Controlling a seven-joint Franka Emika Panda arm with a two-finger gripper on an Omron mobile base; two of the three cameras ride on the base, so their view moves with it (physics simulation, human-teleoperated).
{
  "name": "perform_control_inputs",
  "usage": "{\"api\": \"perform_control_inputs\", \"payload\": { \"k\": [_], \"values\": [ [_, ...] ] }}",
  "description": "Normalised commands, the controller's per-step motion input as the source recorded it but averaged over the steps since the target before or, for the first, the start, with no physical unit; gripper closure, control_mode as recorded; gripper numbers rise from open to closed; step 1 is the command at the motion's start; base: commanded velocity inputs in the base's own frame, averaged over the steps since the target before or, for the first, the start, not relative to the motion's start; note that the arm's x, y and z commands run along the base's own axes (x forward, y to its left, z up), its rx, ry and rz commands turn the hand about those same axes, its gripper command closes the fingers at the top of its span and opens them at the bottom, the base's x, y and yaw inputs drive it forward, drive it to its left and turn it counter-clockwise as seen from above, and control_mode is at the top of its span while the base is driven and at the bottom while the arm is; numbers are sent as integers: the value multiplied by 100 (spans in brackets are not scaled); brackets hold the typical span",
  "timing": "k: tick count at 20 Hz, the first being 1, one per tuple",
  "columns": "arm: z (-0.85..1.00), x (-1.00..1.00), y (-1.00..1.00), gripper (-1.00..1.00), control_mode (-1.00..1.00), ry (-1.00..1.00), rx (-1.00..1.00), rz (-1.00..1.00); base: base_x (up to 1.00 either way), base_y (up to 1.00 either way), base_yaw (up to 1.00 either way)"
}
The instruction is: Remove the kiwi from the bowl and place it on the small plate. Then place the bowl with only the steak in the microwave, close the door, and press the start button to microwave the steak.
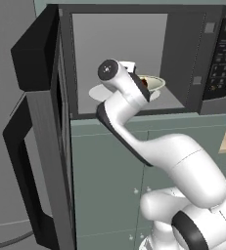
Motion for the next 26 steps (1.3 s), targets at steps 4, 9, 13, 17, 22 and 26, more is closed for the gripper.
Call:
{"api": "perform_control_inputs", "payload": {
  "k": [4,9,13,17,22,26],
  "values": [
    [-25,8,-4,100,-100,8,1,1,0,0,0],
    [-24,11,-7,-100,-100,3,2,2,0,0,0],
    [0,0,-6,-100,-100,-2,1,1,0,0,0],
    [7,-17,-12,-100,-100,-14,1,0,0,0,0],
    [17,-49,0,-100,-100,-21,0,0,0,0,0],
    [7,-84,0,-100,-100,-25,0,0,0,0,0]
  ]
}}
